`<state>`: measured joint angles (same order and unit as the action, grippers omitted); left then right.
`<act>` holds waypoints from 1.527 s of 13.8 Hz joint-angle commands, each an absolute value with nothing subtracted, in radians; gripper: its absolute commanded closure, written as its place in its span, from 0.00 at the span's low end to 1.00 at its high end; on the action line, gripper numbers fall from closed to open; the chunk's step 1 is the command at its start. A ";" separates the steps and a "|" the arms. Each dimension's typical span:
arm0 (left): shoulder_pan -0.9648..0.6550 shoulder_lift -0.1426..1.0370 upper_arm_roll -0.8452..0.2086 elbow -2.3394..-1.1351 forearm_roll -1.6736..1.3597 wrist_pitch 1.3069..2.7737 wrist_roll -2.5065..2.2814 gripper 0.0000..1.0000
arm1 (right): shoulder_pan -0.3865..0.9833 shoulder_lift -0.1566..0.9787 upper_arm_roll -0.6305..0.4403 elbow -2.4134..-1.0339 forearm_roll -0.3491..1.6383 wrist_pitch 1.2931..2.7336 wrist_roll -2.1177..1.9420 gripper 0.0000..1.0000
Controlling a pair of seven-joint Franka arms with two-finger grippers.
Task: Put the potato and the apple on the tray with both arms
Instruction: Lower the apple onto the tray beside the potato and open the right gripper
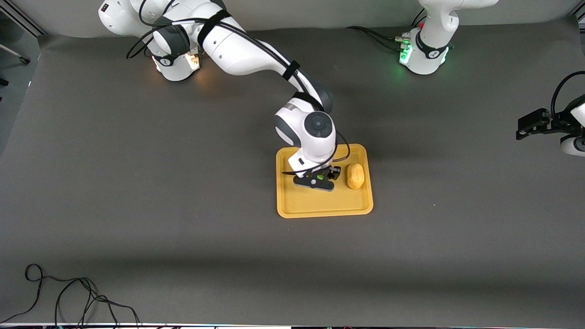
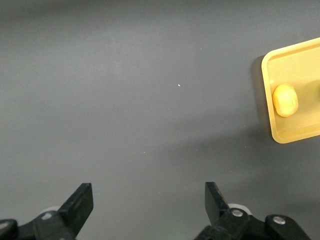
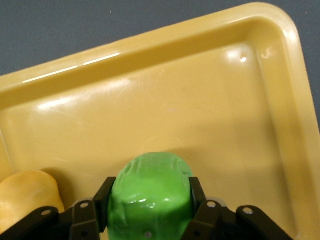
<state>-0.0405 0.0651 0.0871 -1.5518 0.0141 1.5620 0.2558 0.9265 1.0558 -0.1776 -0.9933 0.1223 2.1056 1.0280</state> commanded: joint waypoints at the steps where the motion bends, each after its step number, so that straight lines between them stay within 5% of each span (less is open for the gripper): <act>1: -0.031 0.057 0.091 -1.555 0.002 1.552 0.288 0.01 | 0.927 1.094 -0.179 -0.957 0.097 2.121 1.054 0.61; 5: -0.028 0.058 0.091 -1.559 0.003 1.558 0.290 0.01 | 0.928 1.094 -0.172 -0.957 0.100 2.129 1.057 0.57; 7: -0.012 0.058 0.077 -1.559 0.002 1.559 0.308 0.01 | 0.927 1.092 -0.172 -0.957 0.100 2.129 1.054 0.00; 11: -0.017 0.058 0.074 -1.559 0.003 1.565 0.308 0.01 | 0.923 0.985 -0.190 -0.956 0.103 2.007 1.049 0.00; 16: -0.023 0.064 0.074 -1.560 0.003 1.568 0.299 0.01 | 0.832 0.703 -0.183 -0.965 0.106 1.708 1.019 0.00; 21: -0.026 0.080 0.074 -1.554 -0.008 1.571 0.311 0.00 | 0.808 0.378 -0.241 -1.253 0.084 1.595 0.849 0.00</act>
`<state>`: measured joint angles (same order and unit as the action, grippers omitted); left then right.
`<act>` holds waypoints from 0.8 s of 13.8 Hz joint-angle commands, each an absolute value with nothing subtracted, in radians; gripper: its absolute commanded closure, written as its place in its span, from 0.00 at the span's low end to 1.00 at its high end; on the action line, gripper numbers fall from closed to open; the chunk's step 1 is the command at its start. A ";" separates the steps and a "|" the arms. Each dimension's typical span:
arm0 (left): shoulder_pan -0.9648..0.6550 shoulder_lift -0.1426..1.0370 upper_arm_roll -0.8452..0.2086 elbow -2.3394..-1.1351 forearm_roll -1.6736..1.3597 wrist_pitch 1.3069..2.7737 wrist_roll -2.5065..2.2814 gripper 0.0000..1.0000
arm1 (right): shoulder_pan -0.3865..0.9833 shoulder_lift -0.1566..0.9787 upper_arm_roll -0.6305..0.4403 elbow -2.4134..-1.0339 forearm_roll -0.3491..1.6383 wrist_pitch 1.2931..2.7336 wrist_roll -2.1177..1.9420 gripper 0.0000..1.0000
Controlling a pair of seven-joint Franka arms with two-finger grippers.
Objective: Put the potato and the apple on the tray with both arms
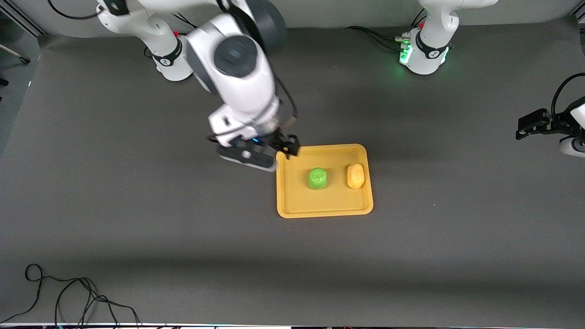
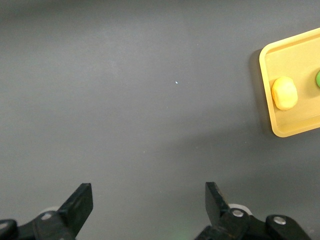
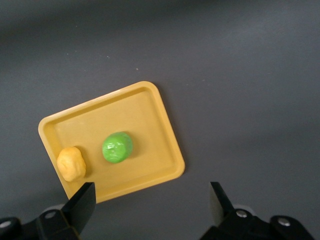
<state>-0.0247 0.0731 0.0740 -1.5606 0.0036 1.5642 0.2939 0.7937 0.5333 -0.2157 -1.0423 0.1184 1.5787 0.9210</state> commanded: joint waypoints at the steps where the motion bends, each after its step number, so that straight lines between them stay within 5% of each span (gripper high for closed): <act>1: -0.028 0.080 0.074 -1.554 -0.006 1.571 0.311 0.00 | 0.807 0.315 -0.265 -1.319 0.074 1.595 0.789 0.00; 4: -0.029 0.090 0.074 -1.554 -0.001 1.595 0.298 0.00 | 0.689 0.162 -0.285 -1.468 0.063 1.597 0.614 0.00; 11: -0.028 0.092 0.074 -1.552 -0.006 1.611 0.295 0.00 | 0.100 0.015 0.027 -1.598 0.003 1.597 0.192 0.00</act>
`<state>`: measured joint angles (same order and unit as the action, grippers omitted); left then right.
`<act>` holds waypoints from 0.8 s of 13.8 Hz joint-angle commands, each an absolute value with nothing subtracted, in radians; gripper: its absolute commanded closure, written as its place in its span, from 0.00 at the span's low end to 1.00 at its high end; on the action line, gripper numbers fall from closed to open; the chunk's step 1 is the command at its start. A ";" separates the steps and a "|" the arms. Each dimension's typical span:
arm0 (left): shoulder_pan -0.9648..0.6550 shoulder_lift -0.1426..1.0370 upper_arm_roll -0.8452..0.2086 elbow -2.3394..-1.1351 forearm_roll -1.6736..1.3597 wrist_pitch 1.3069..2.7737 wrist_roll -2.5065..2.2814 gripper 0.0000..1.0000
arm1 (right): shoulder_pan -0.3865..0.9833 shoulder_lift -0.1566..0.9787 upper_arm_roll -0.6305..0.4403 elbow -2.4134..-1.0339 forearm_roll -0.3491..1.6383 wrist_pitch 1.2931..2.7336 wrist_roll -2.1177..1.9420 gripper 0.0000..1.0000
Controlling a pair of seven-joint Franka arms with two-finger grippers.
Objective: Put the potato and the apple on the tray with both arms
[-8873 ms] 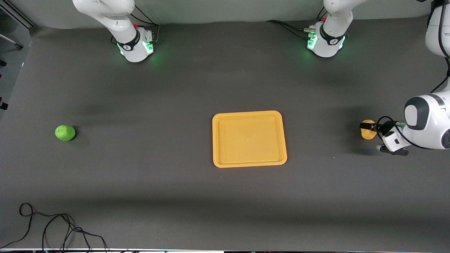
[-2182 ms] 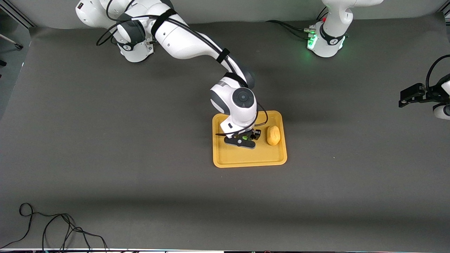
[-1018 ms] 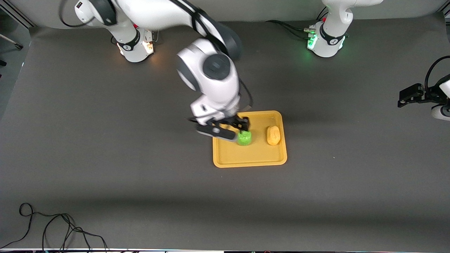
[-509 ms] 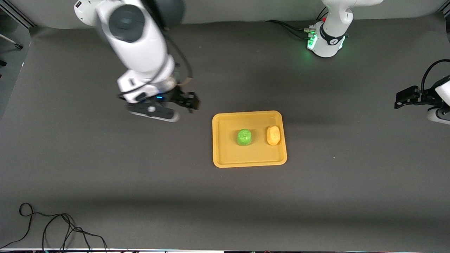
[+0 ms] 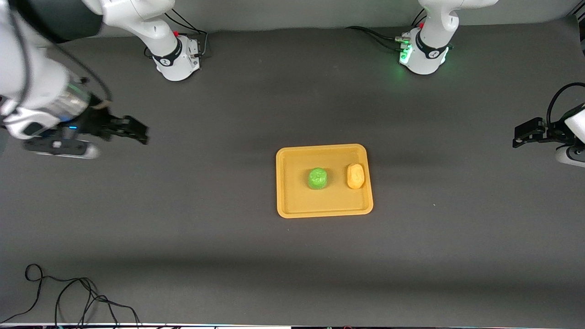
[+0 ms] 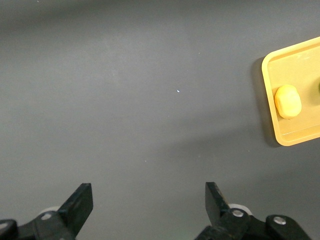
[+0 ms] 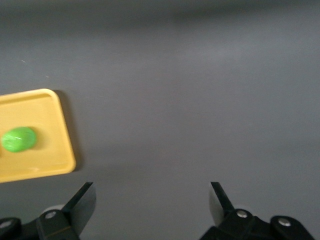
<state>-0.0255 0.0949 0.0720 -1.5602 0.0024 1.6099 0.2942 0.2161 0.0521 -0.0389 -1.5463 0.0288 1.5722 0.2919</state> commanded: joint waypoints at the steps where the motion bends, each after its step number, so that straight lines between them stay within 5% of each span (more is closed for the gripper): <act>1: -0.028 0.092 0.074 -1.552 -0.002 1.611 0.293 0.00 | 0.053 0.015 0.037 -1.597 0.003 1.597 0.143 0.00; 11: -0.029 0.083 0.071 -1.552 0.003 1.666 0.261 0.00 | -0.021 0.008 -0.037 -1.591 0.003 1.566 -0.022 0.00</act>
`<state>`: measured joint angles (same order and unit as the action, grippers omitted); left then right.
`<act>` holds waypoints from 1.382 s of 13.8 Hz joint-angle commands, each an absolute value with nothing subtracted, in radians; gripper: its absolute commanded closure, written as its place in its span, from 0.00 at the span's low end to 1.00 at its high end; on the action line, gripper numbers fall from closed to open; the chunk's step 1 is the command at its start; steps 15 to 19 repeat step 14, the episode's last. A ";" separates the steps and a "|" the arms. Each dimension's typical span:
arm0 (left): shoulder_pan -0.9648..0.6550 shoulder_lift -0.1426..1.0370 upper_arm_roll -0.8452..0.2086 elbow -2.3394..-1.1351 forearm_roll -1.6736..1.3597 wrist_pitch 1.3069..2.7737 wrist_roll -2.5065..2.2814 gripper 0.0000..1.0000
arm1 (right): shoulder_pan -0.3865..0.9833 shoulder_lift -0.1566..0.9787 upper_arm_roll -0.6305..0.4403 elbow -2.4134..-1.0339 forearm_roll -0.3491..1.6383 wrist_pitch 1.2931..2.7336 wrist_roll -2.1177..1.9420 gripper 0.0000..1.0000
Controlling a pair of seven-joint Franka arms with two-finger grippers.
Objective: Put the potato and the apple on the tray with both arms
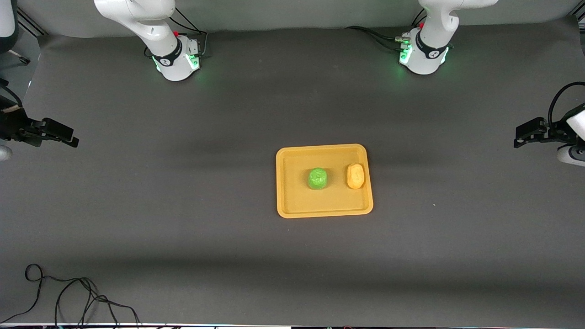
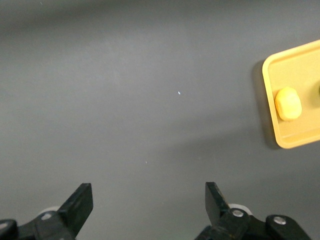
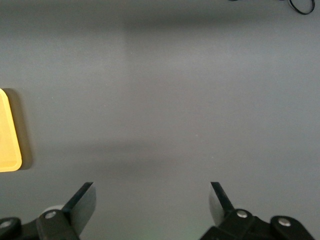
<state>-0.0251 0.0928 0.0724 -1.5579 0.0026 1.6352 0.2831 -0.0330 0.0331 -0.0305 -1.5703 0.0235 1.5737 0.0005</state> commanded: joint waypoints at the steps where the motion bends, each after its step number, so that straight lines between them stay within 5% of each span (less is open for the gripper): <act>1: -0.029 0.080 0.069 -1.552 0.003 1.672 0.261 0.00 | -0.020 0.008 -0.037 -1.591 0.003 1.557 -0.018 0.00; 19: -0.031 0.078 0.063 -1.557 0.003 1.667 0.259 0.00 | -0.021 0.014 -0.037 -1.588 0.011 1.554 -0.018 0.00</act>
